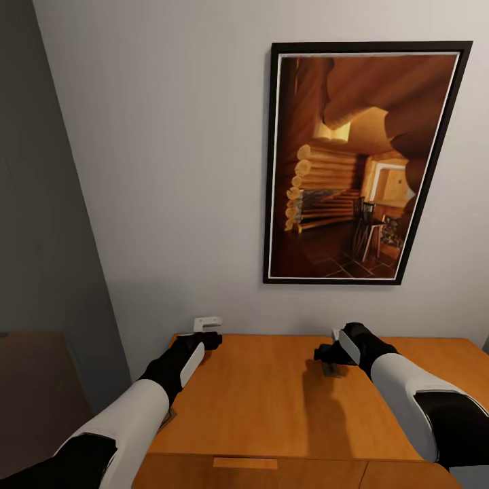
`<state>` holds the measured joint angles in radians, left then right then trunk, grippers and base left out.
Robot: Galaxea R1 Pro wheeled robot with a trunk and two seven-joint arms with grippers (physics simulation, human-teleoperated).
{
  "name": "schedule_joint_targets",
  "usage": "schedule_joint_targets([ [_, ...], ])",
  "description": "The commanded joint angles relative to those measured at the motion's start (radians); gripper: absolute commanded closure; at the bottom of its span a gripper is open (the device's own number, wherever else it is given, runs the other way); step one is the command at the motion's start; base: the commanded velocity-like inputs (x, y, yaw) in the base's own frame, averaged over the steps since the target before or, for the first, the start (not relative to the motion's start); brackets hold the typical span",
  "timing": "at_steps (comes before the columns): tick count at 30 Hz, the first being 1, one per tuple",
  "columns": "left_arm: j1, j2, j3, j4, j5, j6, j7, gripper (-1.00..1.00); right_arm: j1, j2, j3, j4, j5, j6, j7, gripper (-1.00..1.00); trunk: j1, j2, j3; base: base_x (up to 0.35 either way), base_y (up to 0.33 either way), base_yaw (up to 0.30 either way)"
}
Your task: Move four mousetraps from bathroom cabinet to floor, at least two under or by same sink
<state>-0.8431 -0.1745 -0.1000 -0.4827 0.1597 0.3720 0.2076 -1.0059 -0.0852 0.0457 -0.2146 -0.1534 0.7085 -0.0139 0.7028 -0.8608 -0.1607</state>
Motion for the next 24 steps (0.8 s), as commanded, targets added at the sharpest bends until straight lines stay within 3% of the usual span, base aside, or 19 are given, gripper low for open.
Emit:
schedule_joint_targets([
  [1, -0.001, 0.000, -0.004, -0.001, 0.011, 0.004, 0.009, -1.00, 0.000, -0.001, 0.005, -0.002, -0.008, 0.005, -0.001, -1.00, 0.000, -0.001, -0.002, 0.000, 0.000, 0.000],
  [15, -0.001, 0.000, -0.004, -0.002, 0.011, 0.004, 0.009, -1.00, 0.000, -0.001, 0.005, -0.002, -0.008, 0.005, -0.001, -1.00, 0.000, -0.001, -0.002, 0.000, 0.000, 0.000],
  [21, -0.001, 0.000, -0.004, -0.001, 0.011, 0.004, 0.009, -1.00, 0.000, -0.001, 0.005, -0.002, -0.008, 0.005, -0.001, -1.00, 0.023, -0.043, -0.020, 0.000, 0.000, 0.000],
  [24, -0.001, 0.000, -0.004, -0.001, 0.011, 0.004, 0.008, -1.00, 0.000, -0.001, 0.005, -0.002, -0.008, 0.005, -0.001, -1.00, 0.023, -0.043, -0.020, 0.000, 0.000, 0.000],
])
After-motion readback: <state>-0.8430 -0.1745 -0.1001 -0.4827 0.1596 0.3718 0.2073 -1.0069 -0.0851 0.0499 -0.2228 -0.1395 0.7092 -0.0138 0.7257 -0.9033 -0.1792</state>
